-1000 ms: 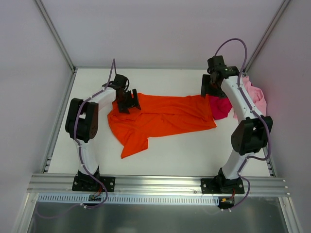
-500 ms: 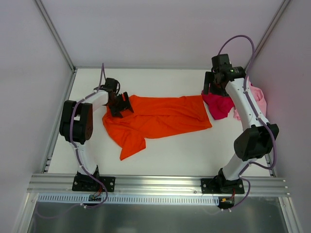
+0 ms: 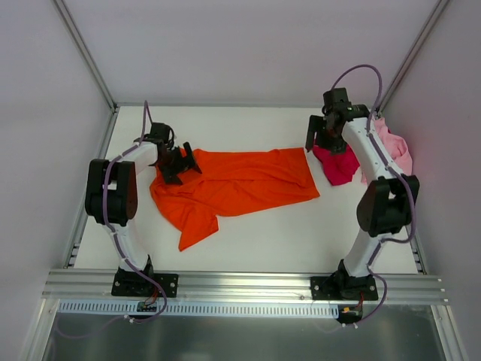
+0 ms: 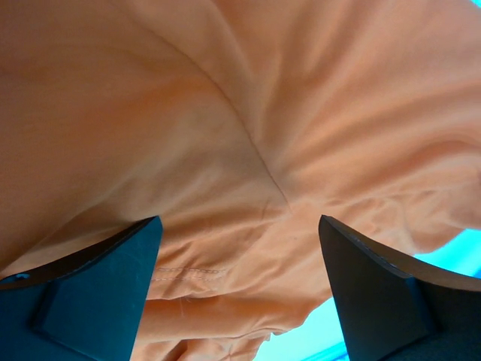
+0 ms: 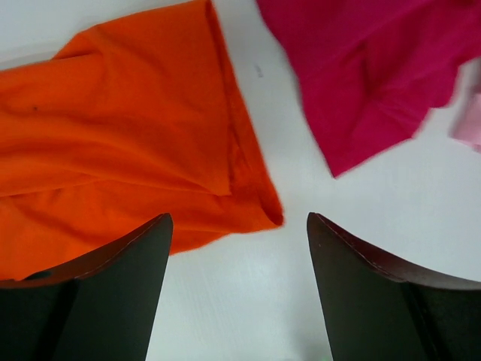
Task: Fold and stack the t-shirts
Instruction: Grap the side of the flattened tshirt closest away from the robot with both arms
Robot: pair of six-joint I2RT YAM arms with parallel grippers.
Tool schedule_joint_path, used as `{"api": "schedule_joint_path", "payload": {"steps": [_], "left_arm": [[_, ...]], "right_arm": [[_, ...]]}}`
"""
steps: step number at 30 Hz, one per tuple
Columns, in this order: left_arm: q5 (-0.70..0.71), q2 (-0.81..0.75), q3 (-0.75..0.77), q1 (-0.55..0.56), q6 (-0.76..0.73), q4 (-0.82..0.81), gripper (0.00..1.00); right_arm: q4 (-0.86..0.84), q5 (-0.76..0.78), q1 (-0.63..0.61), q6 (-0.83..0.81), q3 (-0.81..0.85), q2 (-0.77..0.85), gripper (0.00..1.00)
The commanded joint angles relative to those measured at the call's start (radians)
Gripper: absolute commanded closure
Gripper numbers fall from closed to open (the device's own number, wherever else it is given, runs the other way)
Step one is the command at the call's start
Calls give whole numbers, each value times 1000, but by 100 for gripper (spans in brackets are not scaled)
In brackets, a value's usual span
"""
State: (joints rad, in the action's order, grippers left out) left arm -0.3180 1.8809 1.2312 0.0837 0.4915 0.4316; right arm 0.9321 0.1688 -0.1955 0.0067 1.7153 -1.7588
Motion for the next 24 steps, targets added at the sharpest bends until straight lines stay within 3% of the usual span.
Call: {"api": "schedule_joint_path", "payload": {"steps": [1,3,7,13,24], "left_arm": [[-114,-49,5,5,-44,-39,12],[-156,-95,22,19,-51,-57,8],[-199,-172,86,33,-56,-65,4],[-237,-305,123,34,-56,-33,2],[-228,-414,108,34,-85,56,1]], "right_arm": [[-82,-306,48,62,30,-183,24],[-148,-447,50,84,44,-232,24],[-219,-528,50,75,105,-295,23],[-158,-476,53,12,248,-407,22],[-191,-262,74,-43,248,-426,20]]}}
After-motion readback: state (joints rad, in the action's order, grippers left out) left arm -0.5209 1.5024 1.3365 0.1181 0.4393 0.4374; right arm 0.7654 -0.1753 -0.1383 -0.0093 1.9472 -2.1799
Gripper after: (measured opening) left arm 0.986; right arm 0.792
